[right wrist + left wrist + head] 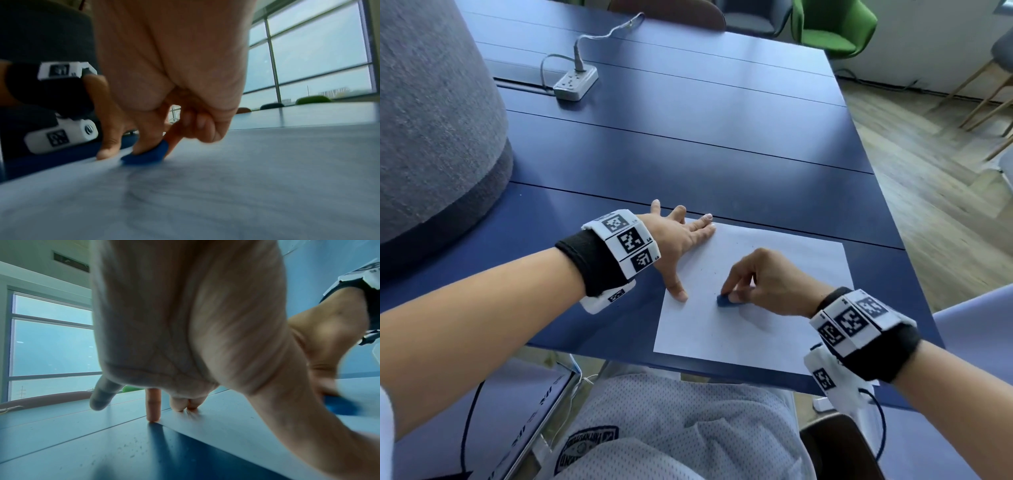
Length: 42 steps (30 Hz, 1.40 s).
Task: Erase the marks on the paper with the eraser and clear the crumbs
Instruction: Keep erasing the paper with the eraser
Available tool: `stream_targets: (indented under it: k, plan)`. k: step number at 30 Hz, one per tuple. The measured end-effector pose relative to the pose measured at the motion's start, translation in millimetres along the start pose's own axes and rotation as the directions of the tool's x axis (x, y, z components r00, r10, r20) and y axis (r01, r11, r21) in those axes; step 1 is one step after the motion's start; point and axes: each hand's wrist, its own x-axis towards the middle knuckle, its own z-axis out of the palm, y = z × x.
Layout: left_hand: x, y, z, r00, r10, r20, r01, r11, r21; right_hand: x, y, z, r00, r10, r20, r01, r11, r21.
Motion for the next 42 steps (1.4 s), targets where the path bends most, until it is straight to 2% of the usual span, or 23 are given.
stream_targets:
  k: [2, 3, 6, 7, 10, 11, 12, 15, 17, 22, 26, 28, 33, 38, 42]
  plan:
    - [0, 2, -2, 1.0, -0.006, 0.007, 0.006, 1.0, -0.004, -4, 2, 2, 0.992, 0.04, -0.12, -0.039, 0.999, 0.014]
    - [0, 3, -3, 1.0, -0.009, 0.009, 0.009, 1.0, -0.008, -10, 2, 4, 0.993, 0.041, -0.113, -0.039, 0.999, 0.021]
    - [-3, 2, -2, 1.0, -0.014, 0.003, 0.014, 1.0, -0.009, -27, -2, 9, 0.998, 0.013, 0.066, -0.014, 1.0, 0.007]
    - [-3, 2, -1, 1.0, -0.015, 0.001, 0.015, 1.0, -0.007, -27, -4, 7, 0.997, 0.013, 0.078, -0.013, 1.0, 0.001]
    - [-4, 3, -3, 1.0, -0.019, -0.006, 0.019, 1.0, 0.01, -19, -4, 5, 0.994, 0.034, -0.105, -0.035, 0.999, -0.004]
    - [-4, 4, -3, 1.0, -0.02, -0.005, 0.02, 1.0, 0.007, -22, -3, 7, 0.99, 0.045, -0.131, -0.043, 0.999, 0.013]
    - [-4, 4, -3, 1.0, -0.02, -0.007, 0.02, 1.0, 0.004, -27, -2, 9, 0.993, 0.039, -0.114, -0.036, 0.999, 0.03]
    - [-4, 3, -2, 1.0, -0.024, -0.008, 0.024, 1.0, 0.001, -47, -4, 16, 0.997, -0.006, 0.075, 0.005, 1.0, 0.019]
    - [-4, 4, -2, 1.0, -0.021, -0.007, 0.021, 1.0, -0.002, -44, -4, 14, 0.994, -0.012, 0.111, 0.013, 1.0, -0.002]
    - [-3, 3, 0, 1.0, -0.012, -0.024, 0.012, 1.0, -0.01, 3, 4, -11, 0.992, 0.089, -0.086, -0.088, 0.996, 0.017]
    - [-3, 1, 0, 1.0, -0.007, -0.018, 0.007, 0.999, -0.032, 38, 26, -40, 0.936, 0.239, -0.256, -0.23, 0.971, 0.066]
    - [-3, 1, -1, 1.0, -0.005, -0.019, 0.004, 1.0, -0.029, 41, 30, -43, 0.918, 0.259, -0.301, -0.24, 0.966, 0.096]
    - [1, 1, 1, 1.0, -0.001, -0.029, 0.0, 1.0, -0.022, 31, 27, -35, 0.961, 0.184, -0.206, -0.176, 0.983, 0.057]
    - [2, 3, -1, 1.0, 0.003, -0.029, -0.003, 1.0, 0.011, 45, 34, -42, 0.929, 0.205, -0.308, -0.19, 0.979, 0.078]
    - [1, 6, -2, 0.999, -0.013, -0.03, 0.013, 1.0, 0.016, 36, 28, -31, 0.962, 0.168, -0.216, -0.156, 0.985, 0.071]
